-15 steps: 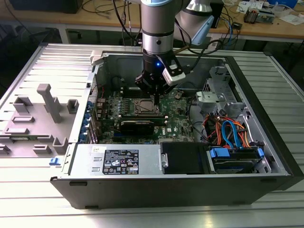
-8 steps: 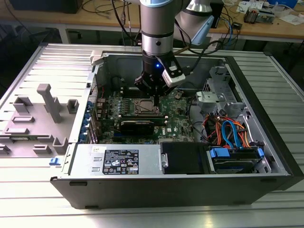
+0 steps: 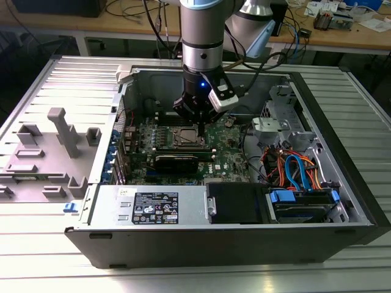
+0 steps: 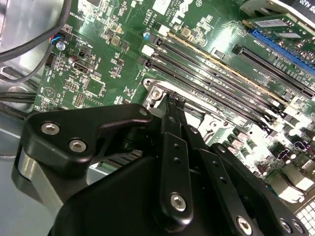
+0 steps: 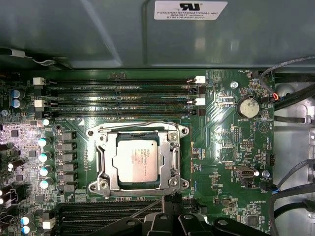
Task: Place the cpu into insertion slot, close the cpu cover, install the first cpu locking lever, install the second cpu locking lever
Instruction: 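Install the second cpu locking lever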
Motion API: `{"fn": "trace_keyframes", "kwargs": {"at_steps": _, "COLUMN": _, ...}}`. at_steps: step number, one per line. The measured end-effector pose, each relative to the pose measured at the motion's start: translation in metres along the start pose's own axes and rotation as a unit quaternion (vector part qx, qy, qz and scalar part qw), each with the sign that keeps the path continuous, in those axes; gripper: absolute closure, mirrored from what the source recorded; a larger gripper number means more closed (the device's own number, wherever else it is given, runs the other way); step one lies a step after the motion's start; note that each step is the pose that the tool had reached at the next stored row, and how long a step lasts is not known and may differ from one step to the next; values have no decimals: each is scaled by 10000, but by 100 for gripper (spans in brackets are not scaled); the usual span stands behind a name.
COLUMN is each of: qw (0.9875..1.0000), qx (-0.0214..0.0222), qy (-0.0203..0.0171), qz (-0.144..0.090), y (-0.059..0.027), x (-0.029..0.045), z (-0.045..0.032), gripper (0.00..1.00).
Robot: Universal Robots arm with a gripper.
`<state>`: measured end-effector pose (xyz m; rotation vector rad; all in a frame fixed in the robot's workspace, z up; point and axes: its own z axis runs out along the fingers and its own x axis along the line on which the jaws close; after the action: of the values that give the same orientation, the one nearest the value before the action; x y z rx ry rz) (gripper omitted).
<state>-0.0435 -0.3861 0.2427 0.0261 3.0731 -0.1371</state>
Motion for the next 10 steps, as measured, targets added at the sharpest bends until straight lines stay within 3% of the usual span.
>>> {"fn": "trace_keyframes", "kwargs": {"at_steps": 10, "qw": 10000, "qx": 0, "qy": 0, "qz": 0, "y": -4, "x": 0, "z": 0, "gripper": 89}}
